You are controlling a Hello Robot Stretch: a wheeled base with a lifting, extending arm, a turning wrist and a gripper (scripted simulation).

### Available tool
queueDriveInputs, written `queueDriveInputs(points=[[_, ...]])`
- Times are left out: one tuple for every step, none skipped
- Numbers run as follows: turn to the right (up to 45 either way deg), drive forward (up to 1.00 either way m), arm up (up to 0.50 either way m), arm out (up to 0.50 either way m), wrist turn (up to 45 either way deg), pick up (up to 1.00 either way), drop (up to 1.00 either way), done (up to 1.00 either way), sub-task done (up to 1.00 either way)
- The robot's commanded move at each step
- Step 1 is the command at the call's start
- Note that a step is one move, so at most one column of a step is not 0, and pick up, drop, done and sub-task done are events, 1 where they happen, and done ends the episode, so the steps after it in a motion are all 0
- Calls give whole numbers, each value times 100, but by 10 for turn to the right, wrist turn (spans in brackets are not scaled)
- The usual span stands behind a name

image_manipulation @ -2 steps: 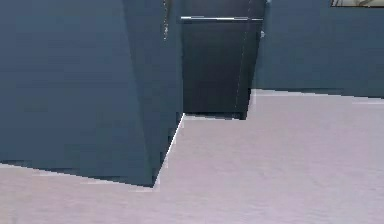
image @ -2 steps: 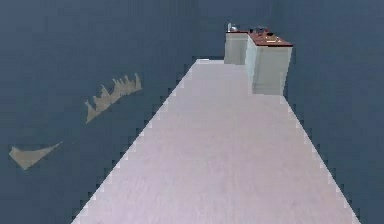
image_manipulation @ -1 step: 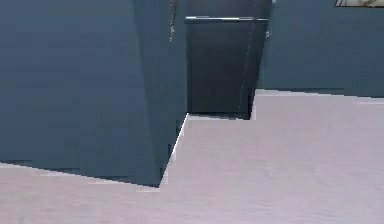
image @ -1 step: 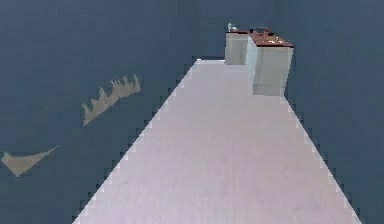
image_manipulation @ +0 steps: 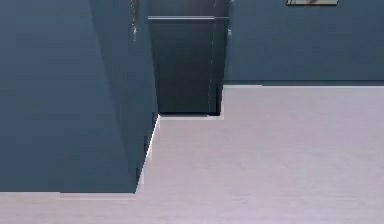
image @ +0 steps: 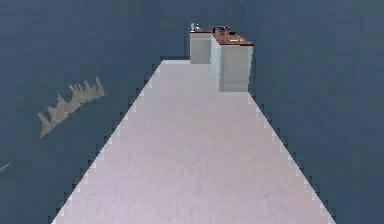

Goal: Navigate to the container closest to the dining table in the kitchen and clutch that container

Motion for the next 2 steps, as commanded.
queueDriveInputs(points=[[0,100,0,0,0,0,0,0,0],[0,100,0,0,0,0,0,0,0]])
